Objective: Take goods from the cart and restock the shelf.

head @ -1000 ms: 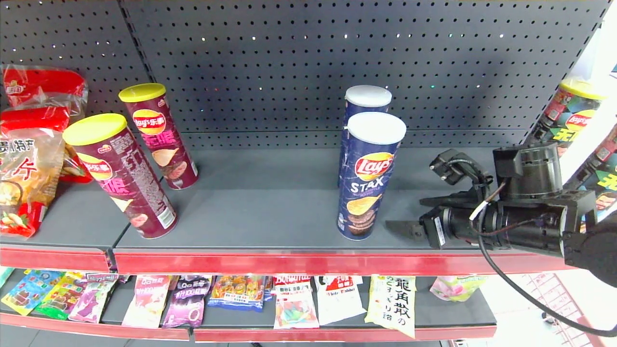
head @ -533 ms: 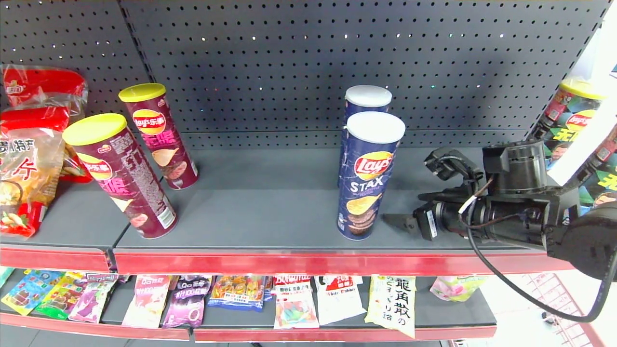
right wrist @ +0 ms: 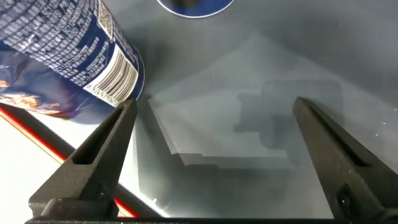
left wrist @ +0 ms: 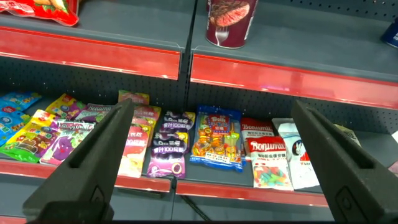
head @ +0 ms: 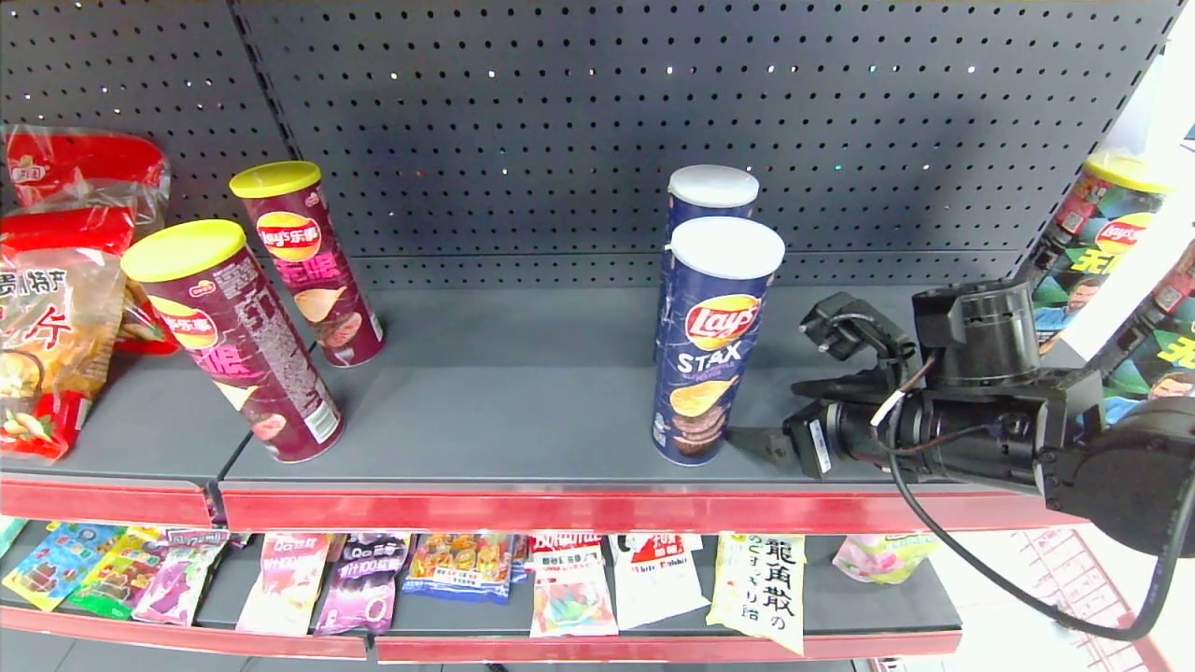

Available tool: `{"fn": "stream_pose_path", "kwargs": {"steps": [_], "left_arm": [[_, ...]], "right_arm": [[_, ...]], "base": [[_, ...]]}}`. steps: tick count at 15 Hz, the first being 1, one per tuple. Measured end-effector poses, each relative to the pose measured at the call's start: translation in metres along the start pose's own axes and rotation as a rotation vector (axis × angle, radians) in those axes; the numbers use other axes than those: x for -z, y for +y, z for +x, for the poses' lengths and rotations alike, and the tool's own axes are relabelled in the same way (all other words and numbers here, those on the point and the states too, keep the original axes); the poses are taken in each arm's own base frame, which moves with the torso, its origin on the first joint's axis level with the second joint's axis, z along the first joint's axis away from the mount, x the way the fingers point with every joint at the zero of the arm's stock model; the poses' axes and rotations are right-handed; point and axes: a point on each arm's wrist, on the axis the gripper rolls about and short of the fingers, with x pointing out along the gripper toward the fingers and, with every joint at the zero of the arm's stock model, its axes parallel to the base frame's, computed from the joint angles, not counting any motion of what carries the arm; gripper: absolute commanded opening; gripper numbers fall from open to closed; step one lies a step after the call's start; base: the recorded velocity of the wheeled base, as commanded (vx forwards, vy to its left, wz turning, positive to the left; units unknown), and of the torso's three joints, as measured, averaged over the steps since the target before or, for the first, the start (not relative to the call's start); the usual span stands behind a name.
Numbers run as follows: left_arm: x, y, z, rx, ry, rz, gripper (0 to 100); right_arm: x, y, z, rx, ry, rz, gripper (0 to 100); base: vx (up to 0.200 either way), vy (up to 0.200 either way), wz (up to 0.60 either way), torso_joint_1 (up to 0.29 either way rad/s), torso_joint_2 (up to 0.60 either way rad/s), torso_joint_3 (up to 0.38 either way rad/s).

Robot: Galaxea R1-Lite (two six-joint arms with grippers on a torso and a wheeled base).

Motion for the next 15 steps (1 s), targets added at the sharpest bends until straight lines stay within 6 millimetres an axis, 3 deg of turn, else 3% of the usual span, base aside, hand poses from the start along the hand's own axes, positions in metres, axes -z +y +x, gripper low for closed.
{"fn": "stream_pose_path", "kwargs": {"steps": [10, 13, 15], "left_arm": [[0.000, 0.000, 0.000, 0.000, 0.000, 0.000, 100], [0.000, 0.000, 0.000, 0.000, 0.000, 0.000, 100], [0.000, 0.000, 0.000, 0.000, 0.000, 0.000, 100]], "right_arm": [[0.001, 0.002, -0.004, -0.005, 0.000, -0.002, 100], [0.004, 0.003, -0.030, 0.002, -0.031, -0.005, 100], [0.009, 0.007, -0.062, 0.009, -0.077, -0.008, 100]], "base": [[0.000, 0.000, 0.00, 0.000, 0.00, 0.000], [0.000, 0.000, 0.00, 0.000, 0.00, 0.000], [0.000, 0.000, 0.00, 0.000, 0.00, 0.000]]}}
